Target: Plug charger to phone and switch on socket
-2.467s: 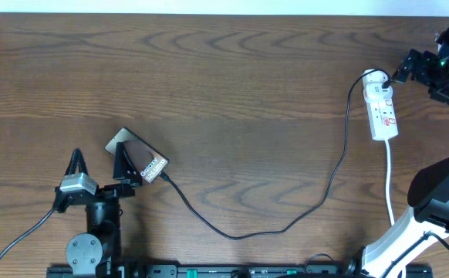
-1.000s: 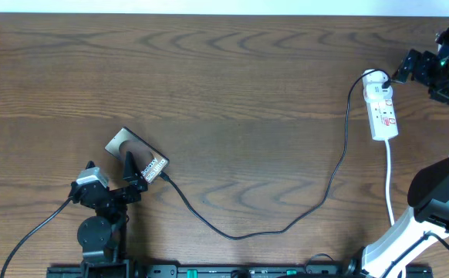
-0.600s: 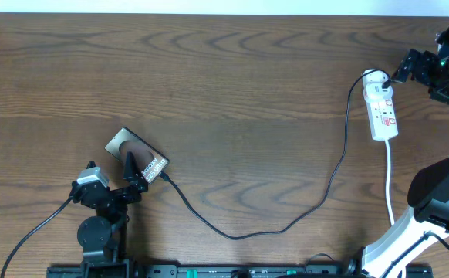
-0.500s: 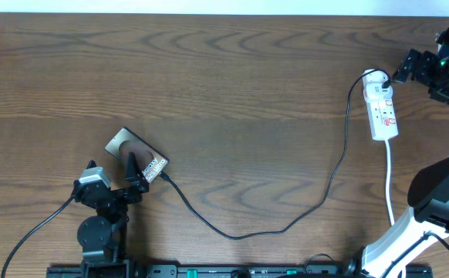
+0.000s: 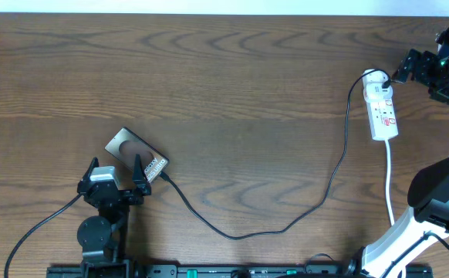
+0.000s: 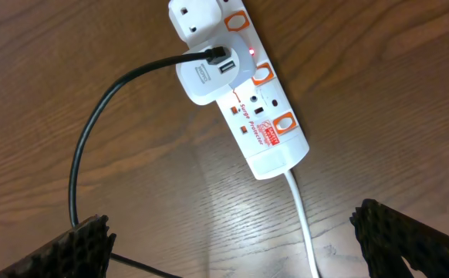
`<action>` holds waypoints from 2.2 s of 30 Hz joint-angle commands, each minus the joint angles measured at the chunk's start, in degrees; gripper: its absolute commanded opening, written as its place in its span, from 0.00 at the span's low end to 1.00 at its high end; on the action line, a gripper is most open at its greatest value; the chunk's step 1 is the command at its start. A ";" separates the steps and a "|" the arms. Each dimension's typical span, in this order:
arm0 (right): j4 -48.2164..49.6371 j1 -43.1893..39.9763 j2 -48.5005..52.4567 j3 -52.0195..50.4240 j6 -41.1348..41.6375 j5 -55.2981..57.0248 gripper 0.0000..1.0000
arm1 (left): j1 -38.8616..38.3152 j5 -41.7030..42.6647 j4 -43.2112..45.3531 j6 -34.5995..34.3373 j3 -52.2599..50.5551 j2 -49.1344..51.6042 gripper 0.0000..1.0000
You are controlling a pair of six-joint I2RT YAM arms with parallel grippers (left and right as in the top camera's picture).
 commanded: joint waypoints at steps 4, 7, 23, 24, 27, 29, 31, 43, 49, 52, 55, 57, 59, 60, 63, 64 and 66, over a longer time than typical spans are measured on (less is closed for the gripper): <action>-0.09 -0.13 0.07 0.63 0.66 0.20 0.99 | 0.35 2.84 -2.43 1.11 -0.61 -0.52 0.91; -0.09 -0.13 0.07 0.63 0.66 0.17 0.99 | 0.35 2.84 -2.29 1.14 -0.61 -0.52 0.91; -0.09 -0.13 0.07 0.63 0.66 0.20 0.99 | 0.35 2.84 -2.27 1.11 -0.61 -0.35 0.90; -0.09 -0.13 0.07 0.63 0.66 0.20 0.99 | 0.35 2.84 -2.27 1.11 -0.61 -0.35 0.90; -0.09 -0.13 0.07 0.63 0.66 0.20 0.99 | 0.35 2.84 -2.27 1.14 -0.61 -0.35 0.90; -0.09 -0.13 0.07 0.63 0.68 0.20 0.99 | 0.35 2.84 -2.27 1.14 -0.61 -0.35 0.90; -0.09 -0.13 0.07 0.63 0.66 0.20 0.99 | 0.35 2.84 -2.27 1.11 -0.61 -0.35 0.90; -0.09 -0.13 0.17 0.63 0.66 0.20 0.99 | 0.35 2.84 -2.27 1.14 -0.61 -0.35 0.90; -0.09 -0.13 0.15 0.63 0.66 0.20 0.99 | 0.35 2.82 -2.27 1.14 -0.61 -0.35 0.90; -0.09 -0.13 -0.02 0.63 0.66 0.20 0.99 | 0.35 2.84 -2.27 1.14 -0.61 -0.35 0.91; 1.29 -0.13 -0.81 0.63 0.02 0.83 0.99 | 0.35 2.84 -2.27 1.14 -0.61 -0.35 0.90; 2.12 -0.09 -1.90 0.63 0.04 0.61 0.99 | 0.35 2.84 -2.27 1.14 -0.61 -0.35 0.91; 2.49 0.02 -3.23 0.44 0.09 0.59 0.99 | 0.35 2.84 -2.27 1.14 -0.61 -0.35 0.90; 3.19 0.13 -4.02 0.07 0.26 0.26 0.99 | 0.35 2.84 -2.27 1.14 -0.61 -0.35 0.90; 7.74 0.72 -7.43 -2.19 0.28 -2.73 0.99 | 0.35 2.84 -2.27 1.14 -0.61 -0.35 0.90; 9.92 1.11 -8.83 -3.52 0.28 -3.76 0.99 | 0.35 2.84 -2.27 1.14 -0.61 -0.35 0.91; 15.02 2.23 -12.44 -7.45 0.26 -5.60 0.99 | 0.35 2.84 -2.27 1.14 -0.61 -0.35 0.91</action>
